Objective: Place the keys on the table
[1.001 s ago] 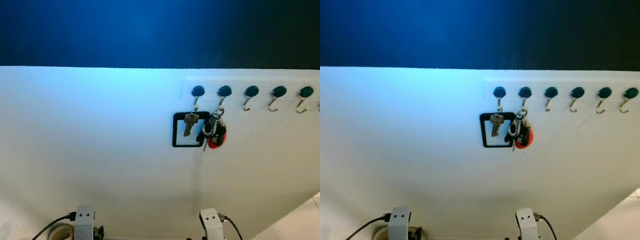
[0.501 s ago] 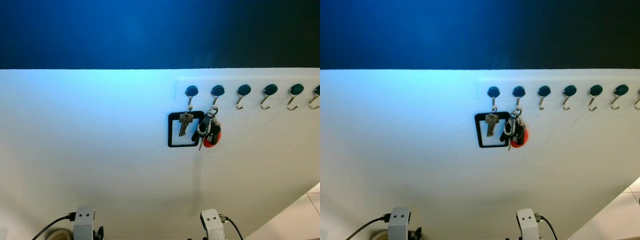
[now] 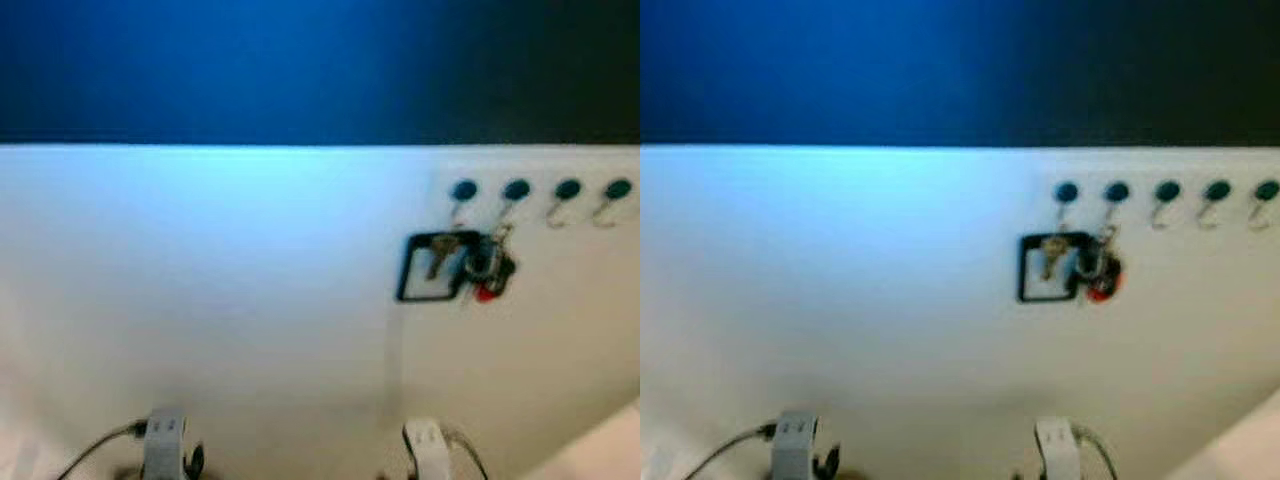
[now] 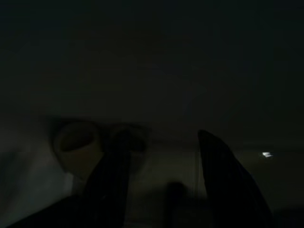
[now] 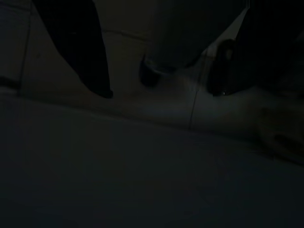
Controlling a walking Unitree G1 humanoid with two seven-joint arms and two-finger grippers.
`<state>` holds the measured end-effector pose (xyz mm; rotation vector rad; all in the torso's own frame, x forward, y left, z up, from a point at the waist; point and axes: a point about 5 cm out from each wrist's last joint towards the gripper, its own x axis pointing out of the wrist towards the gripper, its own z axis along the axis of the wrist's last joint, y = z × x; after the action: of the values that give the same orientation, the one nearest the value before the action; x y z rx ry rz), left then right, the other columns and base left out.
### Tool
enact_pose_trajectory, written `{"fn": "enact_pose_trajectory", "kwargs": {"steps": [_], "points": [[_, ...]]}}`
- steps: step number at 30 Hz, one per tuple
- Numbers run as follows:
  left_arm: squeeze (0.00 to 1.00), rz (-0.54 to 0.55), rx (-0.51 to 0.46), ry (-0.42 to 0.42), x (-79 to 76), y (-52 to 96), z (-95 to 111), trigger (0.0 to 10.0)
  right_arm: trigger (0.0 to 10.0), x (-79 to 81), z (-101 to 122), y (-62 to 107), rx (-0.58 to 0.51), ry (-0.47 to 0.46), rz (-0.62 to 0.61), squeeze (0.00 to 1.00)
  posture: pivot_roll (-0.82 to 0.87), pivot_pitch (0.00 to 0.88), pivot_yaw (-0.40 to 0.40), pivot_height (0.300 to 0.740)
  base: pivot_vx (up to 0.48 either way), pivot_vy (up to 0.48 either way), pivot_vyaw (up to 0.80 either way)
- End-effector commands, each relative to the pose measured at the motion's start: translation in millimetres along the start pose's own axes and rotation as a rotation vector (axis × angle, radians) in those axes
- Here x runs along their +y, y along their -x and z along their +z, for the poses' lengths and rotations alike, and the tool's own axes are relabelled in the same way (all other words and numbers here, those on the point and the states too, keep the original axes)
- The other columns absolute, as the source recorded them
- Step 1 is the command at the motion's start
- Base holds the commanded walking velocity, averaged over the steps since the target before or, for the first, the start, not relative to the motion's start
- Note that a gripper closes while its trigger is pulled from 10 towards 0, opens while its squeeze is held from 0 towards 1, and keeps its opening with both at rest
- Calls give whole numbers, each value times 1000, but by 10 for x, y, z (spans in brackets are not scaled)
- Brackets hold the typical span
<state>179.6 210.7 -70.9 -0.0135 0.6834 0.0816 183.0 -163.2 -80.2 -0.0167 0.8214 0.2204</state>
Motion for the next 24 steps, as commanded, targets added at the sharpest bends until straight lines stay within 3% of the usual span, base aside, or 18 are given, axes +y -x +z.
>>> {"fn": "enact_pose_trajectory", "kwargs": {"steps": [1, 4, 17, 24], "points": [[0, 0, 4, -23, 32, 13, -16, 10000, 10000, 38, -63, 12, 16, -9, 9, 0, 63, 55, -9, 740, 0, 0, 0], [0, -2, 1, -29, 35, 17, -17, 10000, 10000, 45, -78, 17, 18, -11, 10, 0, 64, 58, -8, 740, 0, 0, 0], [0, -13, -23, -41, 15, 16, 8, 10000, 10000, 48, -92, 23, 17, -19, 11, 0, 67, 55, -5, 740, 0, -478, 0], [0, -13, -40, -15, -3, 8, 31, 10000, 10000, 52, -94, 23, 17, -20, 12, 0, 66, 56, -6, 740, 0, 0, 0]]}}
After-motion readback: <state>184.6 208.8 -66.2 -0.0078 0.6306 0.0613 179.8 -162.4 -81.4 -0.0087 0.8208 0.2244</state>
